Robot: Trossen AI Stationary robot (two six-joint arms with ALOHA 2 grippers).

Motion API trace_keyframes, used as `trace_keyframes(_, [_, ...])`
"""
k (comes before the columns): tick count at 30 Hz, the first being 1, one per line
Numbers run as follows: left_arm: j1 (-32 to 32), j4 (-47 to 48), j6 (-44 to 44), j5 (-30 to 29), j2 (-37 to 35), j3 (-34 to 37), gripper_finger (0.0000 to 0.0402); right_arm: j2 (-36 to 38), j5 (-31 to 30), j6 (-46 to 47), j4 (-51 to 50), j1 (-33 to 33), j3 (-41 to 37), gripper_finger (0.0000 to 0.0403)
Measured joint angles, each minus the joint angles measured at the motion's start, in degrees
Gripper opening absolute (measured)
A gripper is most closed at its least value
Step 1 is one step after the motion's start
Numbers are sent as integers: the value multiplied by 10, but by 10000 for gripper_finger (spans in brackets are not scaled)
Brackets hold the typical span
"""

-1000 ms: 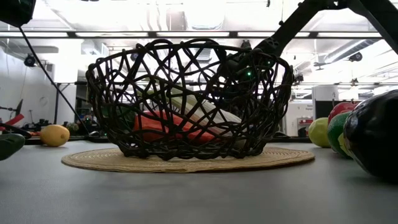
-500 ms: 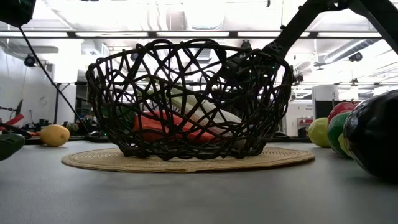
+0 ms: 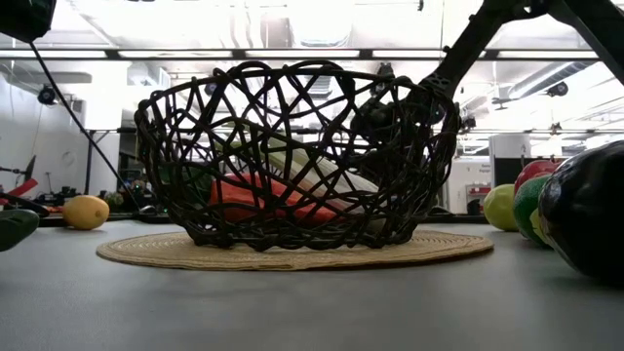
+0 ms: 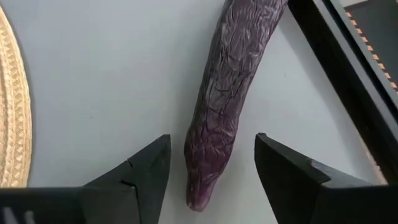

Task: Build produce basket
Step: Put the eggplant into the wire basket

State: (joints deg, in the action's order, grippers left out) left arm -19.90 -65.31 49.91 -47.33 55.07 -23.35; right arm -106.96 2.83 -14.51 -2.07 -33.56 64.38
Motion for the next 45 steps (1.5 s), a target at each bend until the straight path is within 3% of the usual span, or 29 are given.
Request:
trace_keyframes(16, [0, -2, 0, 5, 0, -1, 263, 1, -3, 21, 0, 0, -5, 32])
trace_keyframes(25, [0, -2, 0, 6, 0, -1, 263, 43, -53, 15, -37, 0, 31, 24])
trace_keyframes(32, [0, -2, 0, 8, 0, -1, 263, 146, -74, 39, -36, 1, 25, 24])
trace_keyframes(37, [0, -2, -15, 23, 1, -1, 263, 231, -56, 69, -23, 25, -9, 24])
trace_keyframes(45, [0, -2, -62, 103, 5, -1, 263, 365, -54, 101, 77, 117, -133, 24])
